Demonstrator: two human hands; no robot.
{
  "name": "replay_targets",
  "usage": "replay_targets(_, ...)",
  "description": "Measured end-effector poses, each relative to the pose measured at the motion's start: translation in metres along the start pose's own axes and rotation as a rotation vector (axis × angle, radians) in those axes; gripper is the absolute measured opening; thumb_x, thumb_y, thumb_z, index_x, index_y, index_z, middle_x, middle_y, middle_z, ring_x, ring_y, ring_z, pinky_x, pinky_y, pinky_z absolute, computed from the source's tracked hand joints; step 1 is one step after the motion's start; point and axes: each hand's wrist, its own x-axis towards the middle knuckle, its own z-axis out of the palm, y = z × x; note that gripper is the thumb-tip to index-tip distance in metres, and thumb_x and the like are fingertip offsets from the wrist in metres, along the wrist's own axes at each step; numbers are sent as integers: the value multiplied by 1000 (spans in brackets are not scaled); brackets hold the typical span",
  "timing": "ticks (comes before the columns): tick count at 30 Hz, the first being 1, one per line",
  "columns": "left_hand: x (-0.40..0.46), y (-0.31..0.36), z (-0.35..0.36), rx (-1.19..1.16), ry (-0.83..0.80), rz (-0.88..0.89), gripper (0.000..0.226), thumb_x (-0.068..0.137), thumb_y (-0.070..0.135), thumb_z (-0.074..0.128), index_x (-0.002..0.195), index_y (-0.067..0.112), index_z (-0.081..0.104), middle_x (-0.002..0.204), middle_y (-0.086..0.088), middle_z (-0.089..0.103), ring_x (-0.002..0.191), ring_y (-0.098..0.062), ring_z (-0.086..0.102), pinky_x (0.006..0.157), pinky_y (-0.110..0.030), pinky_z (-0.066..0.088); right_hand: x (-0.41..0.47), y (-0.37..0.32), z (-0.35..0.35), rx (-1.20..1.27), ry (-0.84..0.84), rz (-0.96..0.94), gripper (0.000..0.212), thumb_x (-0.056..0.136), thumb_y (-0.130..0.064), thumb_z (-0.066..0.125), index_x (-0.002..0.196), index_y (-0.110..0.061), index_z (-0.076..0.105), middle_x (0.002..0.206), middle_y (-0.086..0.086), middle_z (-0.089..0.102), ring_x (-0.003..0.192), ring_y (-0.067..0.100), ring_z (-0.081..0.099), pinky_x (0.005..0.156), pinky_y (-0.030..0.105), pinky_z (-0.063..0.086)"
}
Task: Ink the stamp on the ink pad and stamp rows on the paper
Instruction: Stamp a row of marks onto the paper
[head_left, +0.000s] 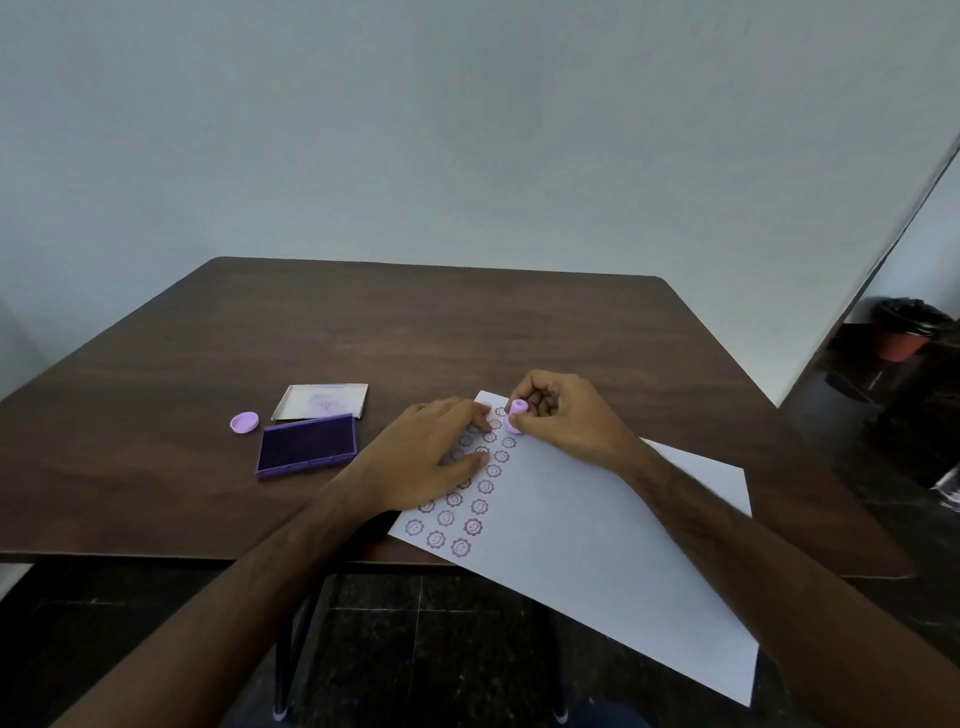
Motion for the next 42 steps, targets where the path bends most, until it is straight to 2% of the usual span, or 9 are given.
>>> replay_targets(4,0,0,1,1,4,-3,31,94,46,54,122,33,51,141,11,53,128,-4,48,104,-24,29,-1,0,0,-19,-8,-20,6,81,-18,77,84,-18,72,81,8,74,68,15,59,64,36,52)
replay_targets(8,1,-1,3,3,7,-8,29,93,48,53,119,36,50,141,13,52,127,-2,47,103,-23,28,0,1,1,-47,-22,-38,6,82,-18,77,85,-18,72,80,9,74,66,11,56,62,27,48)
replay_targets(12,0,-2,2,3,8,-1,28,93,48,52,117,33,51,143,11,52,128,-3,46,103,-23,28,1,-1,0,-110,-38,-41,5,84,-20,75,85,-19,71,80,5,74,66,8,58,61,25,49)
replay_targets(18,-1,0,1,-7,14,-1,26,94,46,54,114,30,51,142,8,53,128,-6,48,104,-23,29,13,-22,-12,-377,-220,-79,10,86,-24,74,87,-15,69,71,-15,62,64,-1,58,56,10,43)
replay_targets(22,-1,1,1,0,0,-7,25,95,45,54,114,29,51,142,7,54,127,-8,50,104,-23,31,22,-35,-8,-563,-341,-57,11,90,-14,66,84,-10,57,75,-5,58,65,11,51,59,26,40)
replay_targets(25,-1,2,0,4,7,-5,25,95,43,54,114,27,52,140,6,56,124,-9,53,102,-23,33,22,-44,-4,-668,-394,-64,13,92,-8,61,84,-13,52,84,3,60,71,18,51,58,27,39)
replay_targets(30,0,2,-1,5,-11,-23,29,96,43,54,118,25,54,140,5,56,122,-10,54,99,-21,32,24,-54,-5,-725,-437,-21,3,90,-4,60,93,-7,60,93,7,66,79,21,55,69,37,48)
replay_targets(36,0,3,-2,5,-20,-36,32,96,43,54,121,24,54,141,4,55,122,-10,54,99,-21,34,26,-57,-6,-700,-469,4,12,93,-10,62,101,-2,64,102,14,70,93,30,65,85,48,56)
replay_targets(42,0,4,-3,16,-47,-49,35,96,45,54,124,24,53,141,3,56,121,-11,56,100,-22,36,29,-63,-4,-734,-501,38,17,91,-10,62,105,1,64,104,16,70,97,33,66,86,48,57)
